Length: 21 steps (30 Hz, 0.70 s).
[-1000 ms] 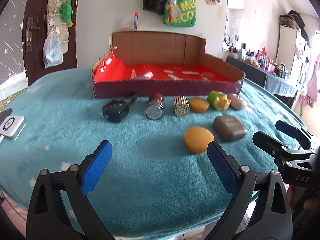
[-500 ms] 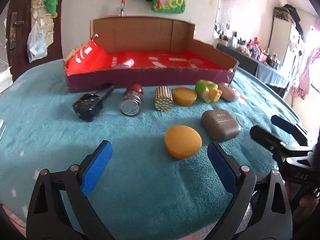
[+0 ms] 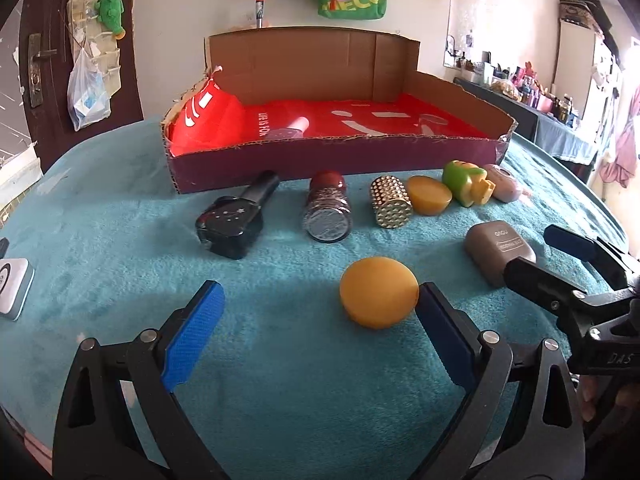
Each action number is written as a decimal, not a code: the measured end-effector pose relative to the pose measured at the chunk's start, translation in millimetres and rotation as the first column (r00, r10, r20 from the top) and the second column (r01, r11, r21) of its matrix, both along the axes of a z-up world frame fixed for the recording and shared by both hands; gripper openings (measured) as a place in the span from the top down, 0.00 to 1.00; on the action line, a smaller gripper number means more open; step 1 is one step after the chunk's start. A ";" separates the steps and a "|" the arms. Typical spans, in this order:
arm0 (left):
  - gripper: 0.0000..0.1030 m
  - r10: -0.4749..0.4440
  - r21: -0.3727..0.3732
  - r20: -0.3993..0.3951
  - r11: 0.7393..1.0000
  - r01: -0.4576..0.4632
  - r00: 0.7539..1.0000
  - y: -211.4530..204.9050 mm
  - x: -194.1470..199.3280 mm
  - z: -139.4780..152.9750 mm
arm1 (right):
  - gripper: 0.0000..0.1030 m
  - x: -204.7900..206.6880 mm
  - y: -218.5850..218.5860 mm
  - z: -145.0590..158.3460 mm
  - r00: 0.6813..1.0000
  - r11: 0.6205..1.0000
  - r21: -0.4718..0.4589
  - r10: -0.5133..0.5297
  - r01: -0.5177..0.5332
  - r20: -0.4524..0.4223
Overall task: Organize rigid objects
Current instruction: 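Grasp the orange round puff with the left tool while the right tool grasps the brown eye shadow case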
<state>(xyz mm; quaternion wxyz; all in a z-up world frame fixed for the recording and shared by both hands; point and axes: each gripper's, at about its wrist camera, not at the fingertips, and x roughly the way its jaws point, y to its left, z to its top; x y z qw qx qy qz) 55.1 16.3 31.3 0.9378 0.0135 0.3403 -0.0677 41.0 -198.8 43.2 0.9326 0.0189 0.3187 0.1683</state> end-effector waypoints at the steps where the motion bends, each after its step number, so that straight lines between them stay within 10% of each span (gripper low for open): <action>1: 0.06 -0.003 0.002 -0.001 1.000 0.003 1.000 2.1 0.2 -0.1 | 0.00 2.1 3.8 -1.1 1.000 1.000 -0.006 0.008 -0.008 -0.008; 21: 0.13 -0.042 -0.001 -0.023 0.999 0.042 0.999 -7.5 4.0 -1.1 | 0.00 10.5 3.1 -4.3 1.000 0.999 -0.039 -0.001 0.000 -0.024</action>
